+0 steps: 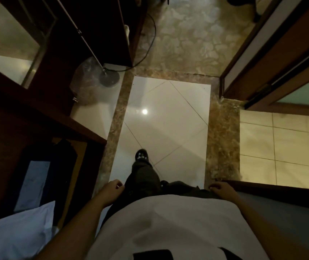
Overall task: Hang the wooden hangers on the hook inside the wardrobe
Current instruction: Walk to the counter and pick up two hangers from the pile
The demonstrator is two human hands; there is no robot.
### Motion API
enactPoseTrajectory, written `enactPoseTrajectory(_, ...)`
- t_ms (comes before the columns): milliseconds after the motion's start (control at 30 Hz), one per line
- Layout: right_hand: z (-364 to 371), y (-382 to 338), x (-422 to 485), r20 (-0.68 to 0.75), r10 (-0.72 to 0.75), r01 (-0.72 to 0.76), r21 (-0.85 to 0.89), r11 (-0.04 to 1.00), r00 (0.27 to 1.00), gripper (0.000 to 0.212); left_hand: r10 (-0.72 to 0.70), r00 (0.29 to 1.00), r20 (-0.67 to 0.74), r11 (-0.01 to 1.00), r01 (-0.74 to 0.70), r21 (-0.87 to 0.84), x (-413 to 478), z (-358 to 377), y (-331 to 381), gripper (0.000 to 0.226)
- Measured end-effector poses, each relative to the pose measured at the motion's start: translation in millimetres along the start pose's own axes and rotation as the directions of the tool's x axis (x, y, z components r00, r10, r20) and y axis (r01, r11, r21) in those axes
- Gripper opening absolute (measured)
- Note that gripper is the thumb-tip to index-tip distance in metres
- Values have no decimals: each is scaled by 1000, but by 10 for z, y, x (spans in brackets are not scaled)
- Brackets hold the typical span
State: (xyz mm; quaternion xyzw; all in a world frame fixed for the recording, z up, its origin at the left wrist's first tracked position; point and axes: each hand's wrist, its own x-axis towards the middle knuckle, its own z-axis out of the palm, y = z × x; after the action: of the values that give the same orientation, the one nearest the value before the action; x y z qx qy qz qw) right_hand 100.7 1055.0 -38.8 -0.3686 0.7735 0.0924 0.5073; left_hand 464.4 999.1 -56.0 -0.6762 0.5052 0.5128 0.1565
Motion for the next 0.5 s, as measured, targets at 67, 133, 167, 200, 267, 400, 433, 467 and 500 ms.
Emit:
enactPoseTrajectory(67,-107,-181,137,10,6,-7,30,1000,1000,30,-15,1000,14,1000,15,7,139,-106,66,33)
enactPoseTrajectory(133,-258,-441,309,-4,5,-4,77,997,1000,31,-23,1000,10,1000,23,-17,301,-255,156,33)
enactPoseTrajectory(167,-353,-596,400,-16,-2,4,94,996,1000,31,-30,1000,5,999,30,-34,380,-353,213,33)
enactPoseTrajectory(200,-457,-772,503,-32,-17,20,108,994,999,31,-38,999,2,998,38,-42,467,-468,266,32)
enactPoseTrajectory(267,-687,-1174,689,-56,-72,78,118,990,996,30,-34,999,14,999,34,-36,651,-740,378,24)
enactPoseTrajectory(400,-1148,-1990,1002,-99,-194,205,108,973,976,29,-6,999,50,998,3,63,970,-1331,616,26)
enactPoseTrajectory(433,-1260,-2179,1056,-112,-221,234,112,966,969,29,2,998,55,997,-6,81,1036,-1470,686,29)
enactPoseTrajectory(467,-1376,-2356,1103,-129,-245,261,122,958,961,29,13,998,64,996,-18,86,1106,-1593,751,29)
enactPoseTrajectory(500,-1491,-2515,1148,-148,-266,286,136,949,953,29,28,997,71,996,-33,78,1164,-1707,825,24)
